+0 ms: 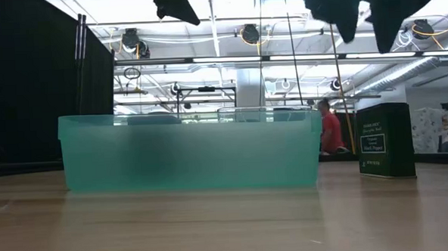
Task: Sort spices by type
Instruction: Put the left black spice can into the transparent bin
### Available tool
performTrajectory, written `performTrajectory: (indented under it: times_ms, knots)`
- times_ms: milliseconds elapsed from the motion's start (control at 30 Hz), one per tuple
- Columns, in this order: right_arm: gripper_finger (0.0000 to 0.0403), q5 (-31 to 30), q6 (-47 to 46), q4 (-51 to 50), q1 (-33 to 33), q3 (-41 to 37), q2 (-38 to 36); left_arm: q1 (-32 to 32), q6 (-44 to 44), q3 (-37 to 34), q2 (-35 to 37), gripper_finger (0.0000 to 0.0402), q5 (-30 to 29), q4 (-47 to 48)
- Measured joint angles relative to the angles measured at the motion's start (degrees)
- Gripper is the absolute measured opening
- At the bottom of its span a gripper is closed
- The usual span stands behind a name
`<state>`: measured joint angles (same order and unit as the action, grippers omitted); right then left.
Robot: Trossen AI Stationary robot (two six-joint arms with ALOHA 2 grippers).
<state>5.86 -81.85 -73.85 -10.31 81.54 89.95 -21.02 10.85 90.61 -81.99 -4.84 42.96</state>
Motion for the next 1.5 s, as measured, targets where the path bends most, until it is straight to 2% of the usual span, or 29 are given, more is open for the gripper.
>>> performTrajectory:
  times_ms: [133,300,533,767,933,1067,1300,1500]
  knots:
    - [0.0267,0.0,0.4,1.0,0.1,-1.8,2.4,0.0,0.0,0.0,0.3,0.0006,0.0,1.6]
    - [0.0267,0.4,-0.1,7.4,0.1,-5.2,3.1,0.0,-1.4,0.0,0.5,0.0006,0.0,2.7]
    - [0.0267,0.5,-1.8,8.8,0.2,-10.9,3.1,0.0,-1.4,0.0,0.5,0.0006,0.0,3.2]
    - [0.0267,3.3,-2.2,21.0,0.2,-18.6,3.1,0.0,-1.5,0.0,0.5,0.0006,0.0,3.1]
    - [0.0261,3.4,-2.8,23.9,0.2,-21.5,3.1,0.0,-1.6,0.0,0.5,0.0006,0.0,3.0]
    - [0.0222,3.2,-1.6,23.8,0.2,-21.7,3.1,0.0,-1.6,0.0,0.5,0.0006,0.0,3.0]
    - [0.0096,5.6,3.2,23.6,0.2,-21.0,3.1,0.0,-1.6,0.0,0.5,0.0006,0.0,2.5]
    - [0.0096,6.5,11.3,16.5,0.6,-15.6,1.1,0.0,-2.0,0.0,0.5,0.0006,0.0,2.0]
